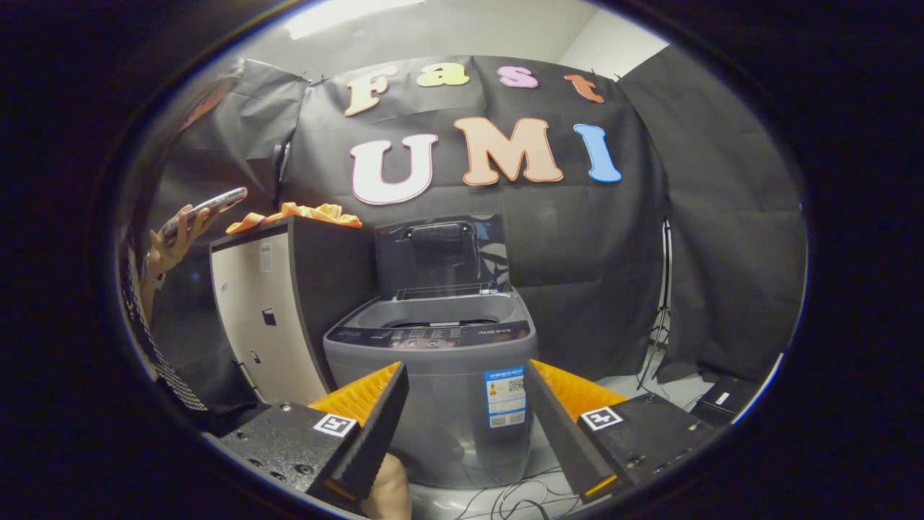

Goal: Put the clothes into the washing machine and then close the washing machine lid.

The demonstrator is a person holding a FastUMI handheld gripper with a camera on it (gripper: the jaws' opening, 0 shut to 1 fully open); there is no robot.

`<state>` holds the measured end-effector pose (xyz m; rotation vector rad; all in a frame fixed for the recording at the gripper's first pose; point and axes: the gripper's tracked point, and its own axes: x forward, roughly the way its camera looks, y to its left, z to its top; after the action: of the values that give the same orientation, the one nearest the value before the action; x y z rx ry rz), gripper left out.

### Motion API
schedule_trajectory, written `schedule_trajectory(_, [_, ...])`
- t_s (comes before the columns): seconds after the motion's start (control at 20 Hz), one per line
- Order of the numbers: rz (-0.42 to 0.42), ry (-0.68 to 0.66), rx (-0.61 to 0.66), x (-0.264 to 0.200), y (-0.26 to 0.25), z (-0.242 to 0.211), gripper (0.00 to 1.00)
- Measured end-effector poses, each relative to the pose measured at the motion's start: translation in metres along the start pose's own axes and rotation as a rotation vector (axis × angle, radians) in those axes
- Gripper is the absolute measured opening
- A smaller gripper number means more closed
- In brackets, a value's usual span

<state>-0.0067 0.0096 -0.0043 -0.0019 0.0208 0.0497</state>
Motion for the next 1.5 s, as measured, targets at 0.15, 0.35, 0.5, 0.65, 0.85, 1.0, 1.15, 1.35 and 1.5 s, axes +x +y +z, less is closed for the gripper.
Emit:
schedule_trajectory(0.15, [0.000, 0.000, 0.000, 0.0001, 0.0001, 0.0000, 0.97])
schedule_trajectory(0.35, [0.000, 0.000, 0.000, -0.0001, 0.0000, 0.0001, 0.97])
schedule_trajectory(0.5, [0.000, 0.001, 0.000, -0.0002, 0.0000, -0.0002, 0.97])
schedule_trajectory(0.65, [0.000, 0.002, 0.001, -0.0001, -0.0001, -0.0003, 0.97])
schedule_trajectory(0.85, [0.000, 0.002, 0.001, -0.0003, -0.0001, 0.0000, 0.97])
schedule_trajectory(1.0, [0.000, 0.001, 0.001, 0.0000, 0.0000, -0.0007, 0.97])
schedule_trajectory(1.15, [0.000, 0.001, 0.001, -0.0005, 0.0000, -0.0006, 0.97])
schedule_trajectory(1.35, [-0.001, 0.000, 0.000, -0.0004, -0.0001, -0.0001, 0.97])
schedule_trajectory(1.5, [-0.003, -0.007, -0.011, -0.0002, -0.0006, 0.0008, 0.97])
